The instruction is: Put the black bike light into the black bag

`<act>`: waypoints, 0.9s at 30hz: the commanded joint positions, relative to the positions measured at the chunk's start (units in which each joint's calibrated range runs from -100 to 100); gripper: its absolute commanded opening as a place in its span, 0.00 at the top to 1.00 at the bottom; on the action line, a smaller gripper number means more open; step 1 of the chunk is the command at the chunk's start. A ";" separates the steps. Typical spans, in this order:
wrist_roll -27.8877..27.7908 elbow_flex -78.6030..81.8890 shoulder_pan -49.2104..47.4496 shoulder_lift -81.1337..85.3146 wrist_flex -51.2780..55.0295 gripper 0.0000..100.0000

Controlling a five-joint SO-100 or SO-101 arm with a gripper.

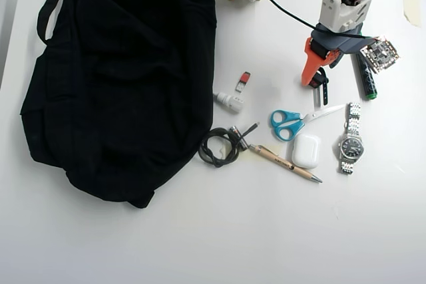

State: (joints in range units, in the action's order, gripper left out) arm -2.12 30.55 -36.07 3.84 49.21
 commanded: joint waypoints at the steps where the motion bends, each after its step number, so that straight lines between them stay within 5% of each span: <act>1: 0.29 -0.99 -0.20 0.31 -0.81 0.70; 27: 2.18 6.20 -2.52 1.06 -8.90 0.71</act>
State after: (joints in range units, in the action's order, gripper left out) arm -0.12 37.03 -39.52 3.84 41.54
